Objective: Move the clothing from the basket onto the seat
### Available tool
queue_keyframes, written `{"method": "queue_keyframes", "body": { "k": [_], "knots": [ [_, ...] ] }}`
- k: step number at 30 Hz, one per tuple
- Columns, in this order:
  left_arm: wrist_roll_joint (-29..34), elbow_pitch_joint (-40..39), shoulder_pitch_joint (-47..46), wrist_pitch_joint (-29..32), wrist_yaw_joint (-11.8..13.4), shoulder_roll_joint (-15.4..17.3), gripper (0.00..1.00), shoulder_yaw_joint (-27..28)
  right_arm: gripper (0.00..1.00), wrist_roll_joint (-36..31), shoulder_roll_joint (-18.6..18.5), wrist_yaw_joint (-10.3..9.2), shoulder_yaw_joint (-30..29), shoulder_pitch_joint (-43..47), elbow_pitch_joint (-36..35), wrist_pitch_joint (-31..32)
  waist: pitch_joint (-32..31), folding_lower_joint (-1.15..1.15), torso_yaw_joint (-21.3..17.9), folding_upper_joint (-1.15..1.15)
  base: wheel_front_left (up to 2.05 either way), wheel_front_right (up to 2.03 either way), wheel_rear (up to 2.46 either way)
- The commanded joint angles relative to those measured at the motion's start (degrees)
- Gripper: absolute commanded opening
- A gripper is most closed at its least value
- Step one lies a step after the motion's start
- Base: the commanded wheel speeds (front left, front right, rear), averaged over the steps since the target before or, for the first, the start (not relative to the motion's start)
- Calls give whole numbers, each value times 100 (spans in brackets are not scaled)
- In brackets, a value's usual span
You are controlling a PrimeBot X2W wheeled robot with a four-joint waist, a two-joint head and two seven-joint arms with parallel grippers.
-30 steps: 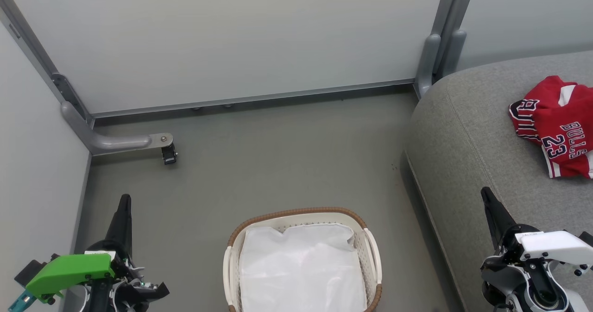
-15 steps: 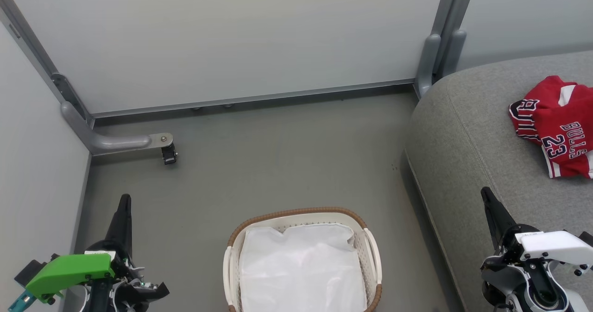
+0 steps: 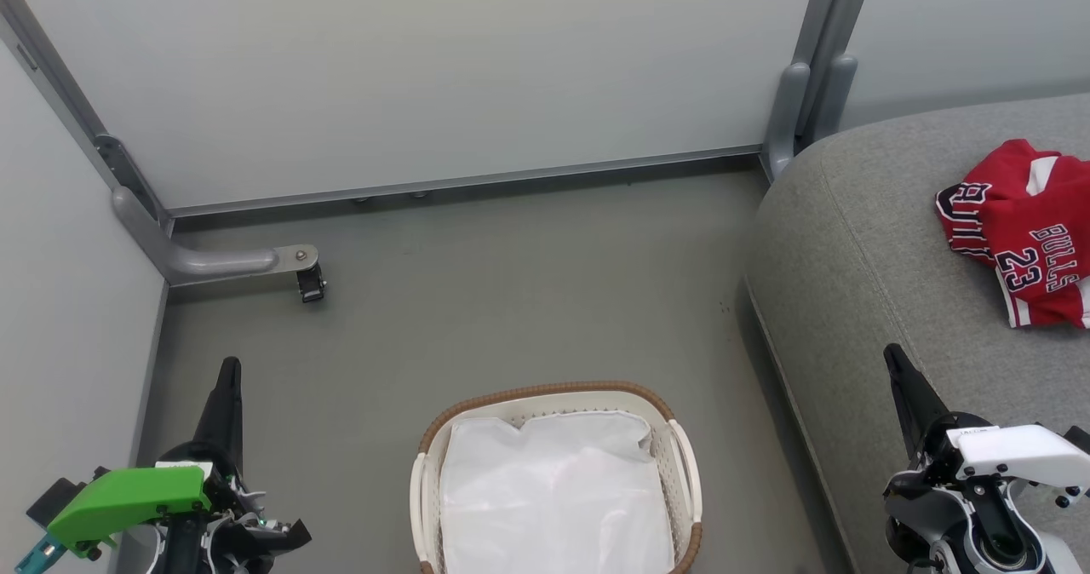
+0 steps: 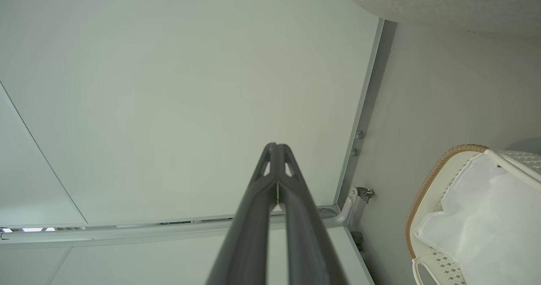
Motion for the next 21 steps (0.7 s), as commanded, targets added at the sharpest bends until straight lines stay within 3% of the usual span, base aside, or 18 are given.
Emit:
{"method": "queue_keyframes", "body": {
  "k": [1,21],
  "knots": [
    [-19,-10,-64,18,-29,43,0,11,0,23,-16,0,-8,60,-17,17,0,0,0,0,0,0,0],
    [-19,-10,-64,18,-29,43,0,11,0,23,-16,0,-8,60,-17,17,0,0,0,0,0,0,0]
  ]
}}
